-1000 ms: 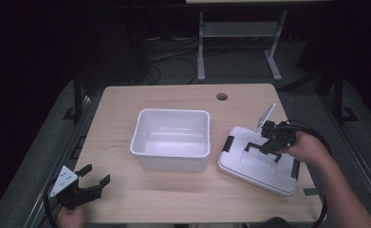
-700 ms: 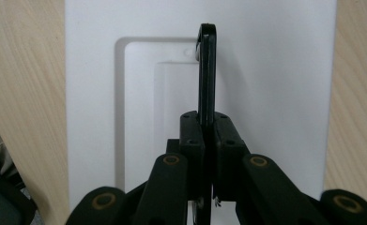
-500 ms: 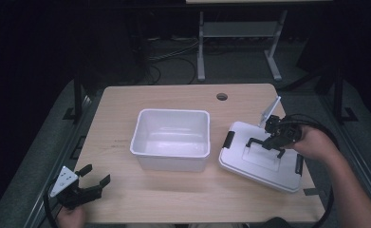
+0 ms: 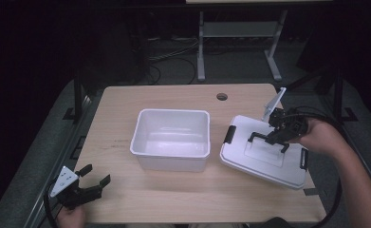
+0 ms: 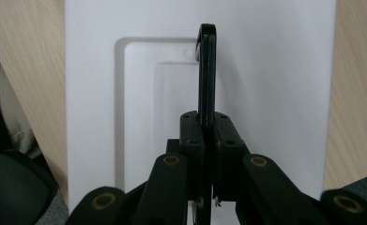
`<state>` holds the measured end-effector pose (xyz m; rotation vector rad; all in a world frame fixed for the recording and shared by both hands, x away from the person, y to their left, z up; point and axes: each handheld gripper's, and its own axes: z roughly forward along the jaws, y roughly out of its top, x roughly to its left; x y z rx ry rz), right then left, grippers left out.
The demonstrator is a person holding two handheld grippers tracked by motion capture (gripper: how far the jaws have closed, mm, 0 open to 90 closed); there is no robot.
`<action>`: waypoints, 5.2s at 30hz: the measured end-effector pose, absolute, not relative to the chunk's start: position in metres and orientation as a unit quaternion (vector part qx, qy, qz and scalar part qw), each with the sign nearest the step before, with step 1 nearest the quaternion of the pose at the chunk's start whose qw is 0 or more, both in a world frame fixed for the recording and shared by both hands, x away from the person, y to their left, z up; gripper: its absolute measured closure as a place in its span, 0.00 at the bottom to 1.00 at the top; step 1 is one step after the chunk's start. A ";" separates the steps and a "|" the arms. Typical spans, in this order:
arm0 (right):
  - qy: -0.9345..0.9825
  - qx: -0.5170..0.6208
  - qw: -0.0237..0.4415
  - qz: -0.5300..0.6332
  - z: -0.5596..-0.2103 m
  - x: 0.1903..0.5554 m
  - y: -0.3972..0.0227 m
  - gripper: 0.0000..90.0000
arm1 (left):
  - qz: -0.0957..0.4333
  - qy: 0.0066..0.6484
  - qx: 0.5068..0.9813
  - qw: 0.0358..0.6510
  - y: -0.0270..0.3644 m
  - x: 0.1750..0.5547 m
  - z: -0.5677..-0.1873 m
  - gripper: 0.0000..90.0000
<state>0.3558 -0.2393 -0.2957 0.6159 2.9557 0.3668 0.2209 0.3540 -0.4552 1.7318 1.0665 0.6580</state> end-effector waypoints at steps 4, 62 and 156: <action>0.970 0.202 0.055 0.124 -0.286 0.354 -0.239 0.94 | 0.271 0.437 0.711 0.480 0.353 0.221 -0.455 0.17; 0.983 0.097 0.076 0.134 -0.219 0.368 -0.132 0.94 | 0.269 0.435 0.714 0.479 0.354 0.222 -0.455 0.17; 0.990 0.031 0.036 0.133 -0.267 0.423 0.038 0.94 | 0.274 0.440 0.704 0.485 0.361 0.219 -0.454 0.17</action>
